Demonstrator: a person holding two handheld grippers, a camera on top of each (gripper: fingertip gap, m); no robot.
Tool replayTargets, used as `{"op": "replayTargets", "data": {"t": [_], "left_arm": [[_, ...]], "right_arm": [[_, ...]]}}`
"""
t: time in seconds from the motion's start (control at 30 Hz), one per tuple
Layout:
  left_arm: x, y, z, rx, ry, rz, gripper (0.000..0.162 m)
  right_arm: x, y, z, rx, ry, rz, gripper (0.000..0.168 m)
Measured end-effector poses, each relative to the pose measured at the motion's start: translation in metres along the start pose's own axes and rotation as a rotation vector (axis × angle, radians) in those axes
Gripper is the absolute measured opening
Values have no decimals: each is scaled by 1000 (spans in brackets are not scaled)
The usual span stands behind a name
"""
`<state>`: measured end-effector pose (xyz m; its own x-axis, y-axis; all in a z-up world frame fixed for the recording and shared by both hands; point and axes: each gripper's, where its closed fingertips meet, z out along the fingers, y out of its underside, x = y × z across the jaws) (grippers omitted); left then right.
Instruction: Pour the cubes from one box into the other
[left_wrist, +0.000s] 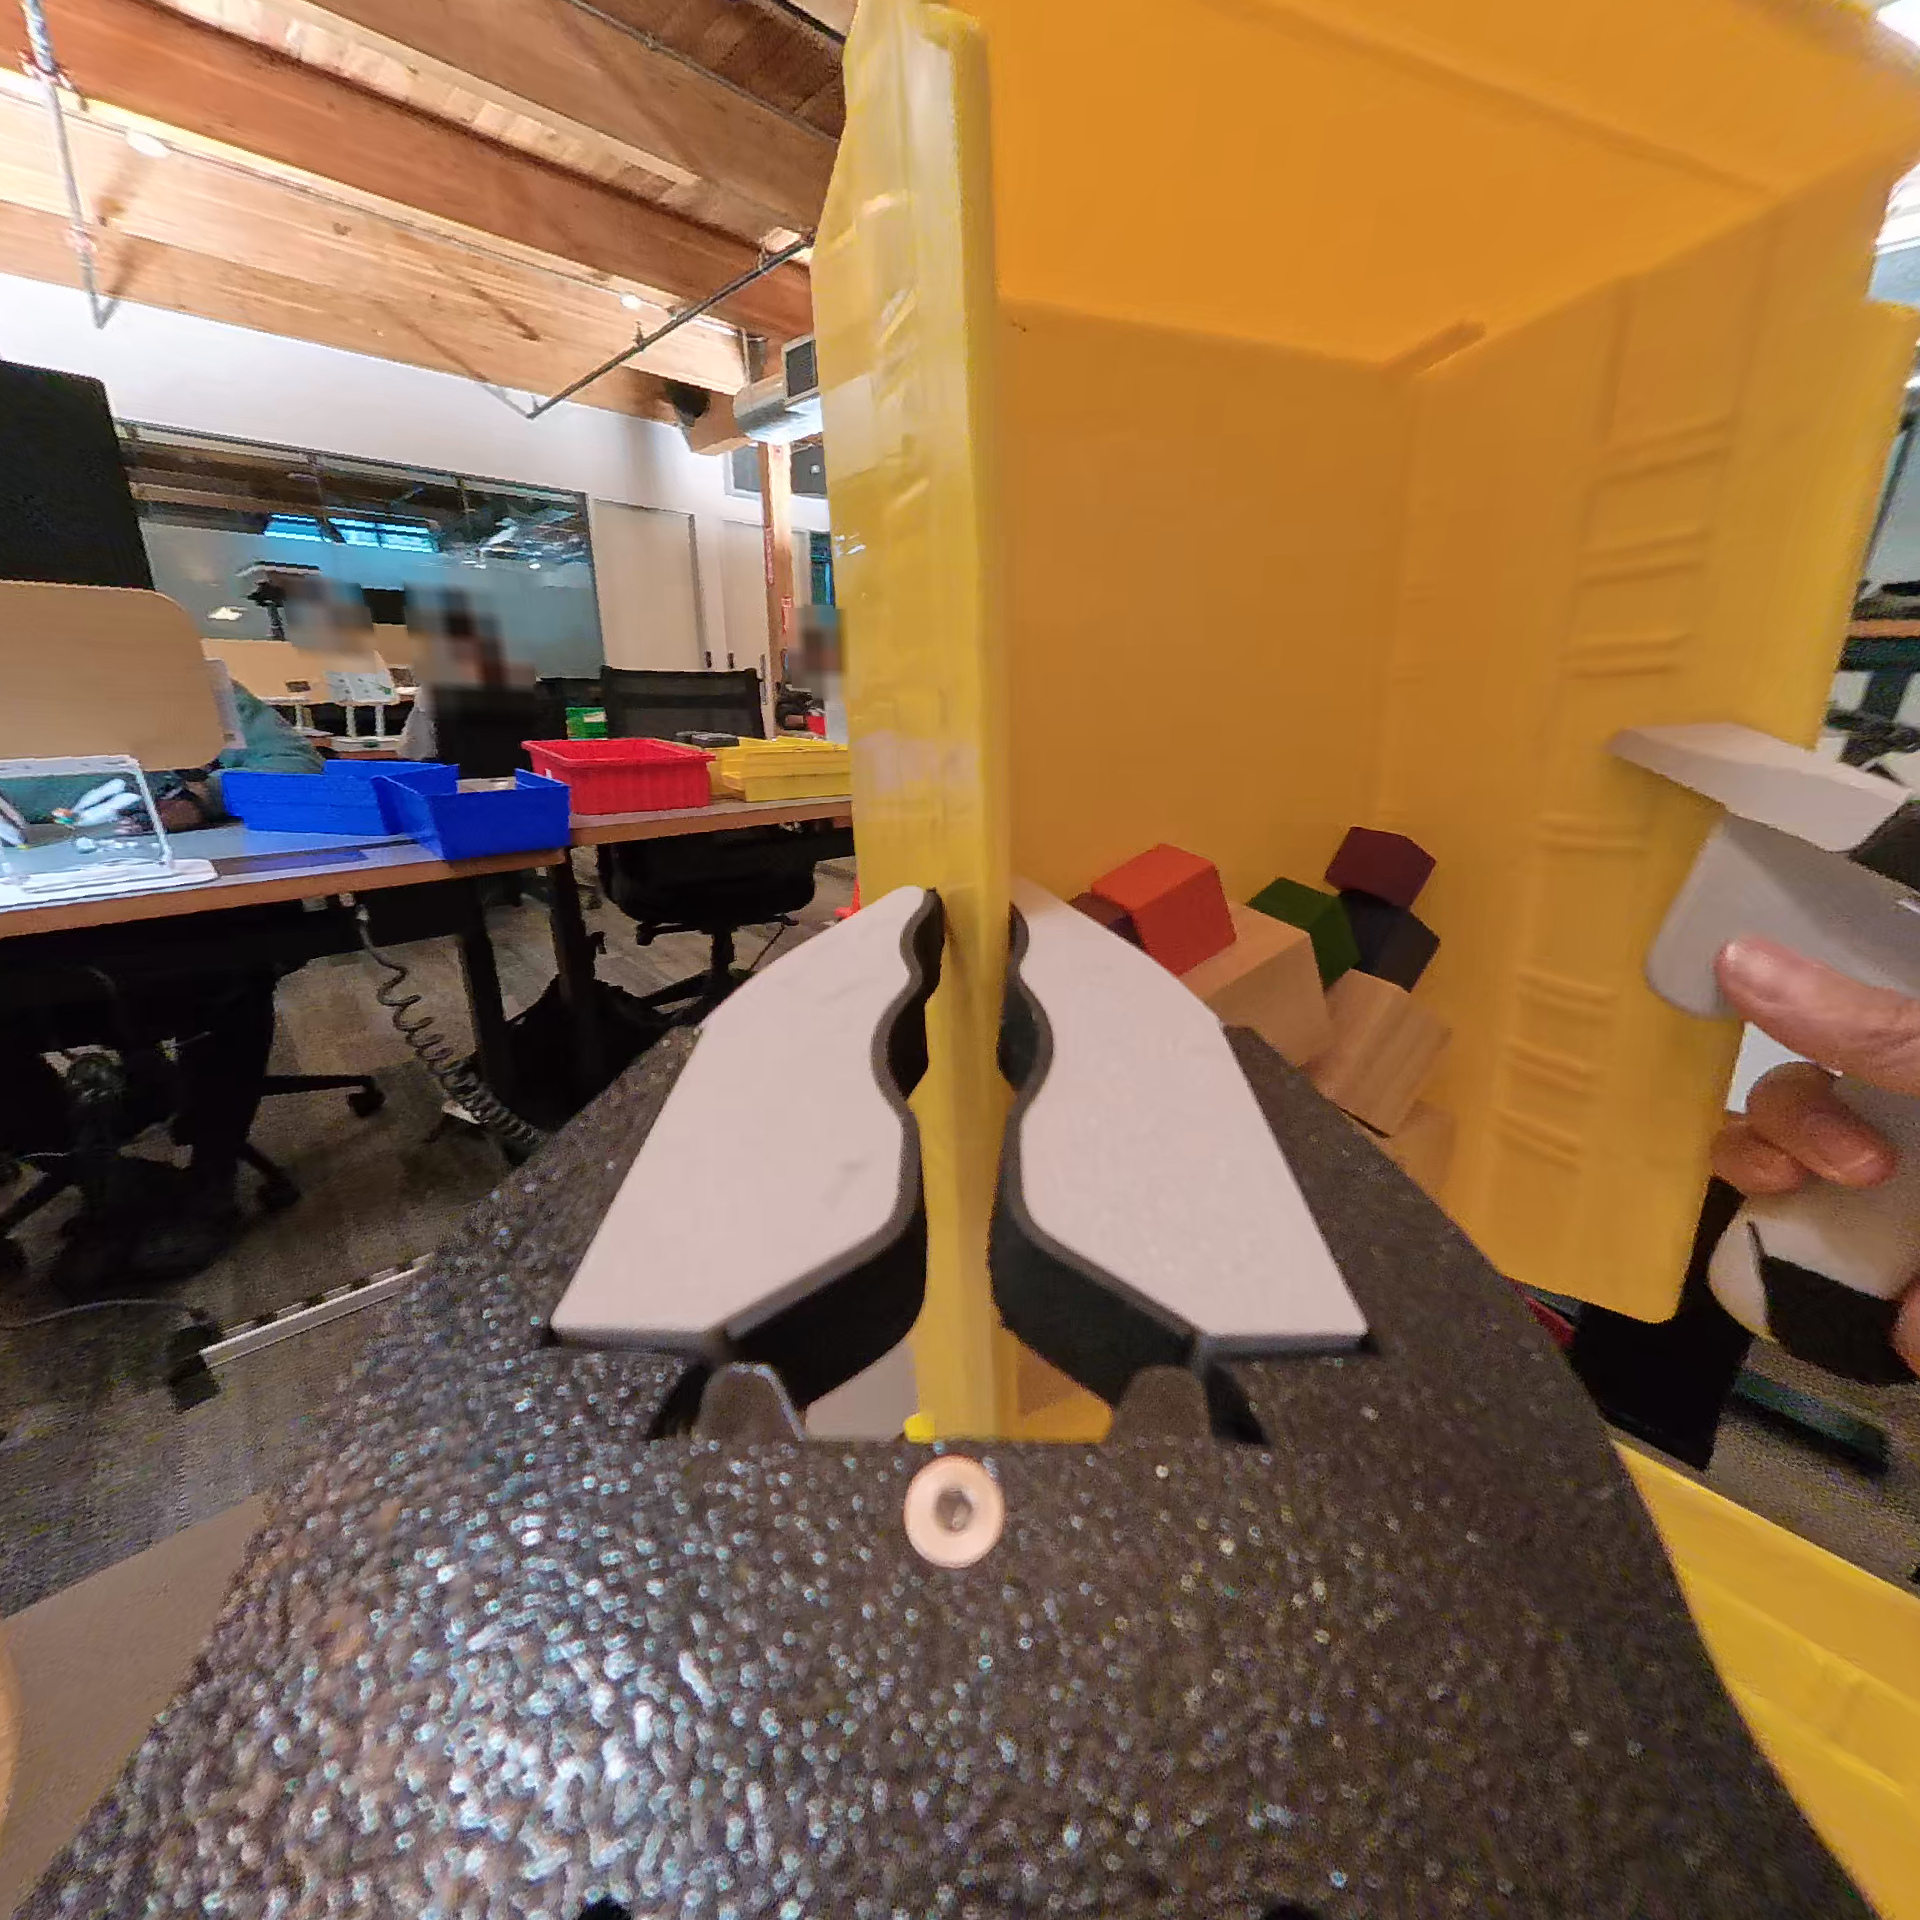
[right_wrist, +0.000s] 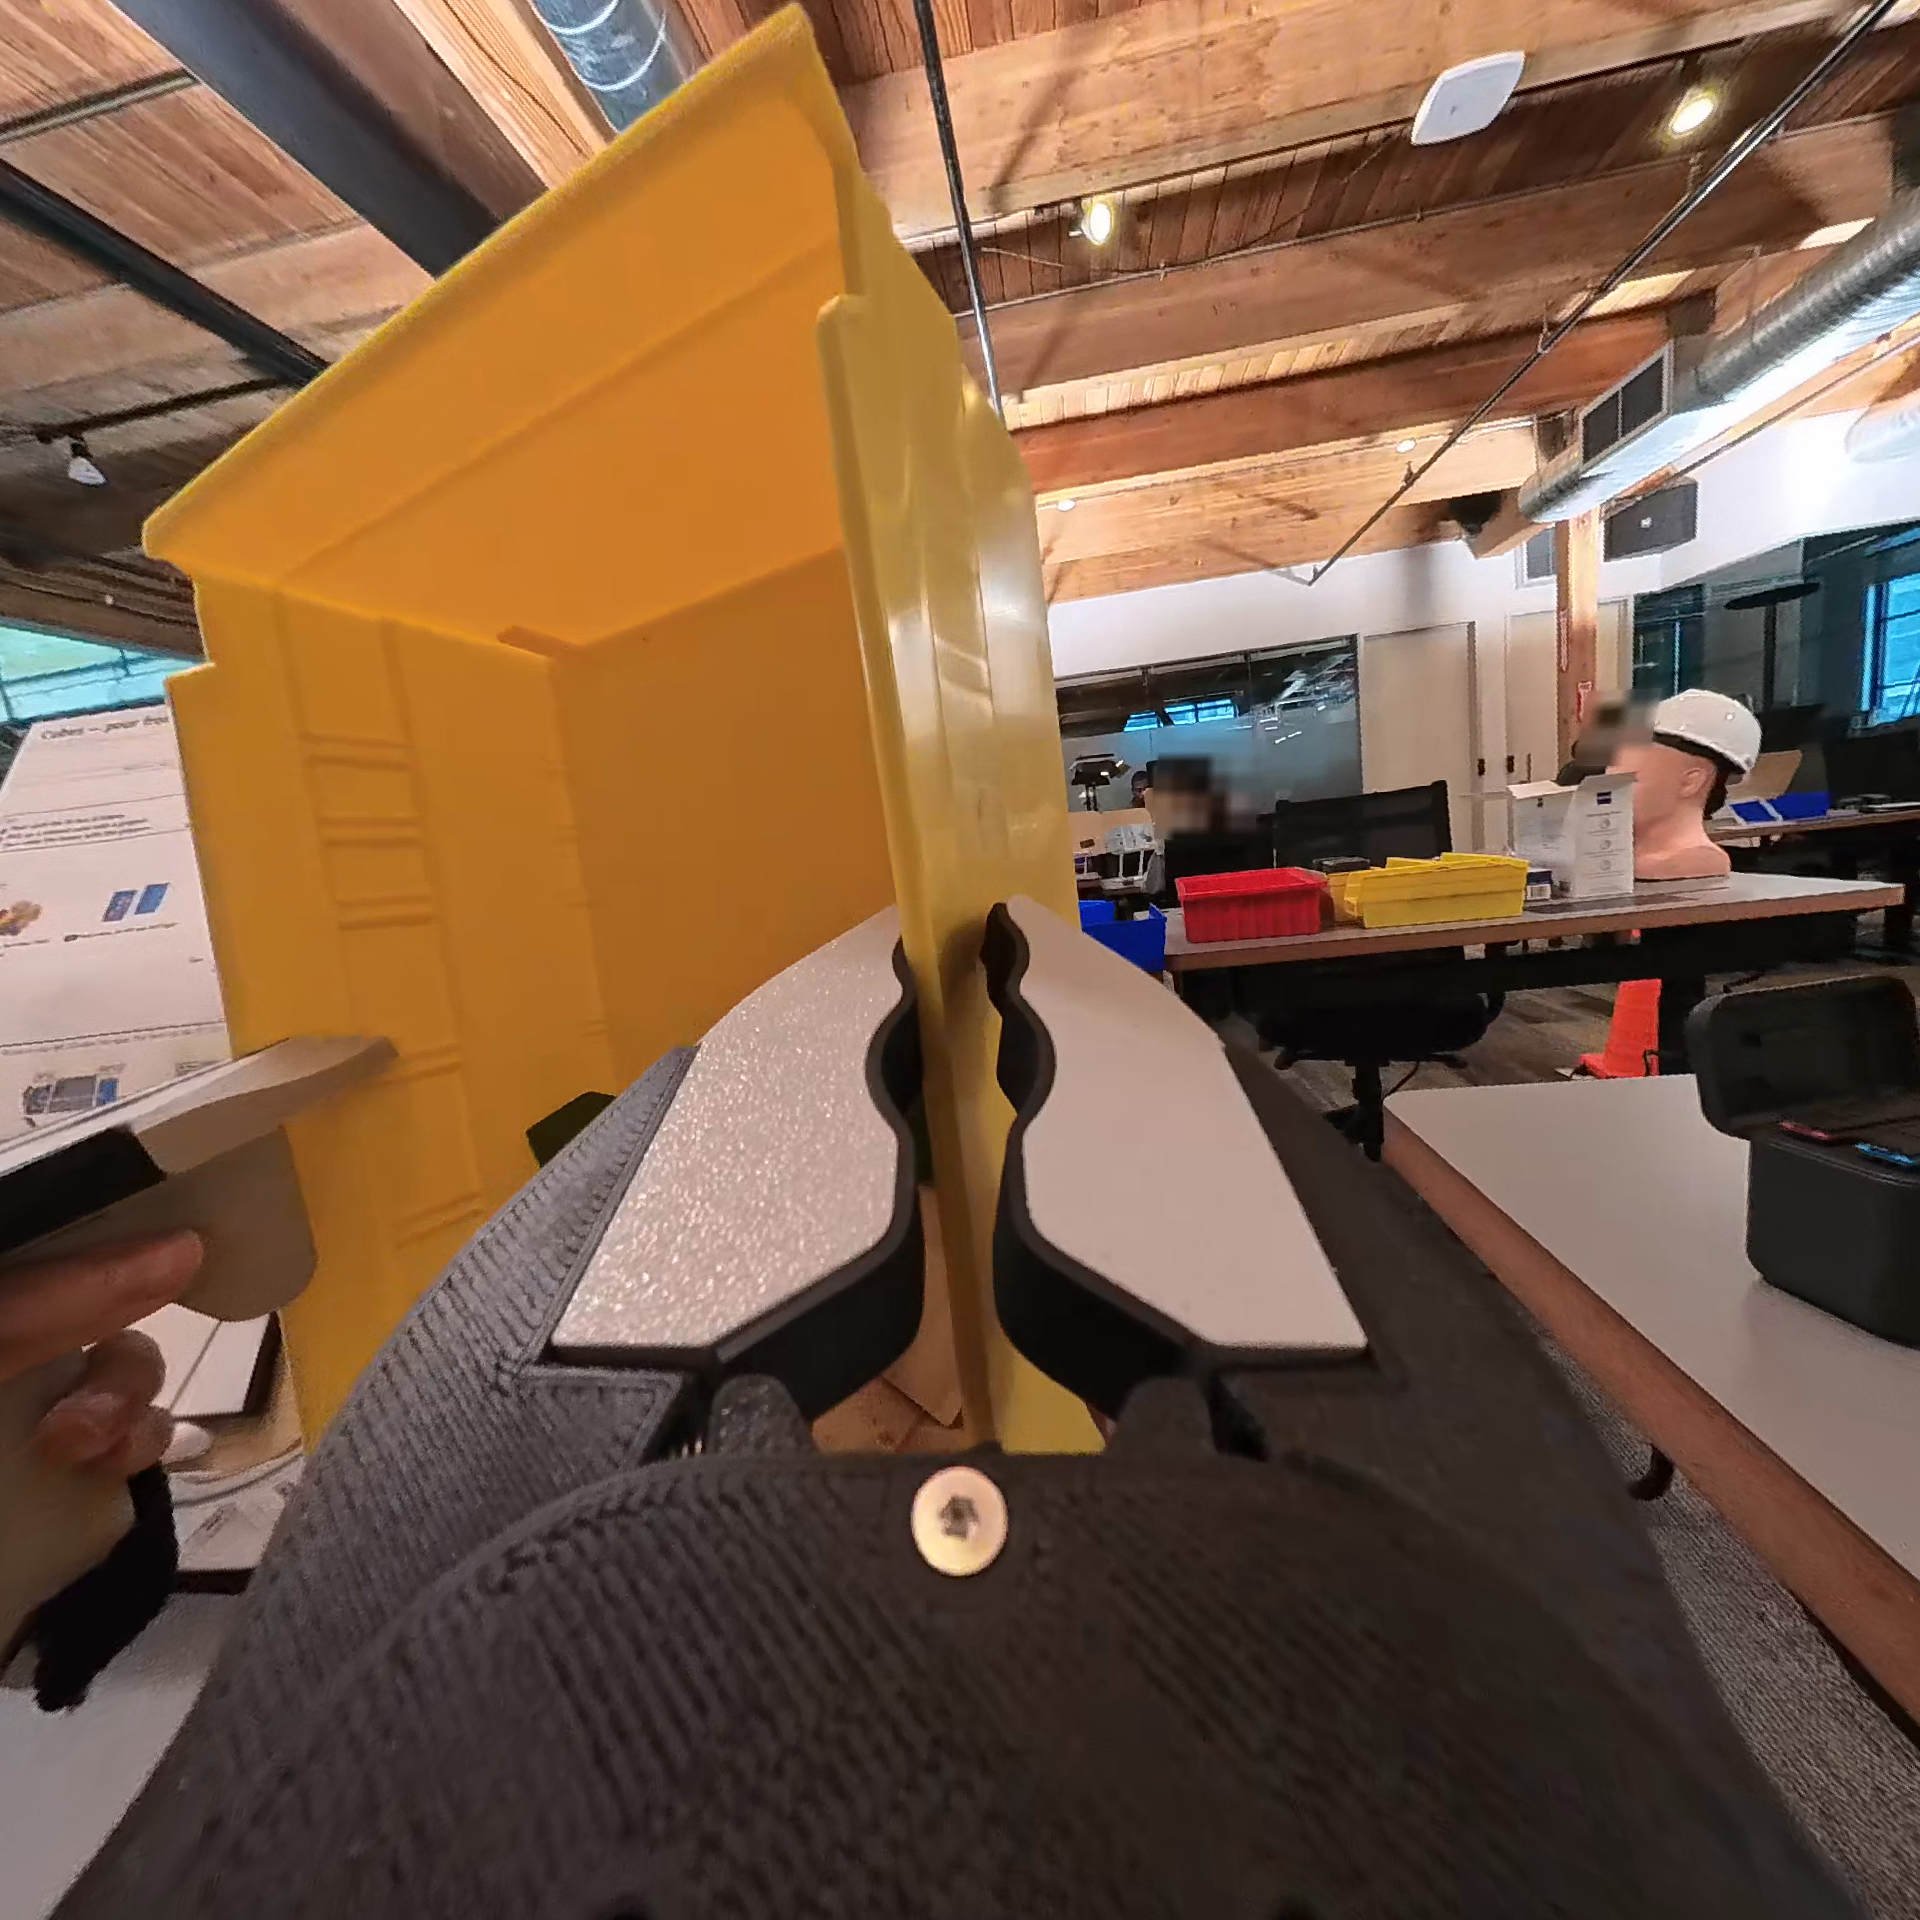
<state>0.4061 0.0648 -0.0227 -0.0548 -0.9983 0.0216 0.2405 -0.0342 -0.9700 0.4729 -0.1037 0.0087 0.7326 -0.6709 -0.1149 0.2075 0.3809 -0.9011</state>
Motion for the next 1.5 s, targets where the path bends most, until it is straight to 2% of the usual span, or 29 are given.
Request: {"op": "replayTargets", "data": {"t": [0.23, 0.6, 1.5], "left_arm": [[-1, -13, 1, -6, -62, 6, 5], [17, -51, 1, 132, -4, 95, 6], [14, -25, 0, 101, 28, 74, 8]], "right_arm": [[0, -8, 0, 15, 10, -9, 9], [-2, -45, -5, 168, -25, 1, 10], [1, -25, -3, 160, -65, 50, 11]]}}
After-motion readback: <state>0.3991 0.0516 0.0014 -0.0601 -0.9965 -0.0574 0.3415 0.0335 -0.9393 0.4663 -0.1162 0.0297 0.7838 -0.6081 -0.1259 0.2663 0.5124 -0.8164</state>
